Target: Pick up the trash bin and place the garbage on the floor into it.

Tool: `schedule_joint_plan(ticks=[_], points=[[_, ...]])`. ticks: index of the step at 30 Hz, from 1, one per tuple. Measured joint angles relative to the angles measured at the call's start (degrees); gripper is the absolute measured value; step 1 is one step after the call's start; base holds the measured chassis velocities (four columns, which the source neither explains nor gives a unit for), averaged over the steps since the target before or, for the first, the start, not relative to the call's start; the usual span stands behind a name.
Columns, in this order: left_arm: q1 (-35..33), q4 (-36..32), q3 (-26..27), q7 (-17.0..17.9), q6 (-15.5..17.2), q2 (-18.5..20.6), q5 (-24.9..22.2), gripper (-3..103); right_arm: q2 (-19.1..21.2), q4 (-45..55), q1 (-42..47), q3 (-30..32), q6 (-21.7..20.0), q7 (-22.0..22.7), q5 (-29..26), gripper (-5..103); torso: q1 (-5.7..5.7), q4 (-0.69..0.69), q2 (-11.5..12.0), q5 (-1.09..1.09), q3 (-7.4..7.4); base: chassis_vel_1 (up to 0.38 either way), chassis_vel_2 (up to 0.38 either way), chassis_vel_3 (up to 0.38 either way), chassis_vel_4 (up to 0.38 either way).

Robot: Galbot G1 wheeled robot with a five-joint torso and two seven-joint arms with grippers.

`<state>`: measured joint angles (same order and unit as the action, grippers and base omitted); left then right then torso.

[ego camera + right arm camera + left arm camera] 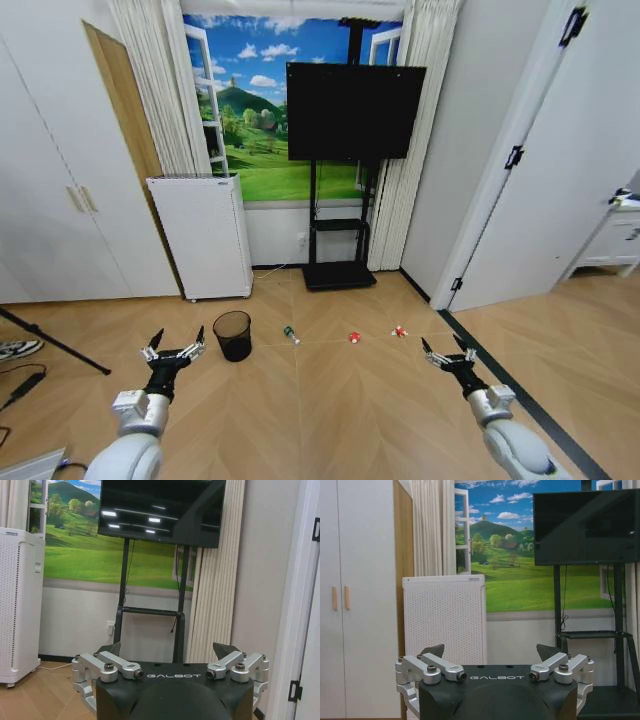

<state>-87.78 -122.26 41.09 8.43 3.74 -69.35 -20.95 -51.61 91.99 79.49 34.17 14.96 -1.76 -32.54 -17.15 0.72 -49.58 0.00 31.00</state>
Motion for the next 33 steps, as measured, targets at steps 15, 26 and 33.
schedule_joint_plan(ticks=[15, 26, 33], points=[[0.4, 0.9, -0.3, 0.1, 0.2, -0.3, 0.0, 100, -0.2, -1.6, -1.3, -1.0, -0.1, 0.3, 0.1, 100, -0.01, 0.00, 0.0, 0.01, 0.00, -0.155, 0.189, 0.172, -0.195], [0.6, 1.3, -0.6, 0.1, 0.2, -0.9, 0.2, 100, -0.1, -2.0, -1.5, -1.3, 0.1, -0.4, 0.2, 100, -0.01, -0.01, 0.0, 0.04, 0.01, -0.317, 0.323, 0.323, -0.318], [0.7, 1.6, -0.6, 0.1, 0.2, -0.9, 0.3, 100, -0.1, -2.3, -1.7, -1.4, 0.1, -0.5, 0.2, 100, -0.03, -0.01, 0.0, -0.02, 0.01, -0.356, 0.375, 0.356, -0.369]])
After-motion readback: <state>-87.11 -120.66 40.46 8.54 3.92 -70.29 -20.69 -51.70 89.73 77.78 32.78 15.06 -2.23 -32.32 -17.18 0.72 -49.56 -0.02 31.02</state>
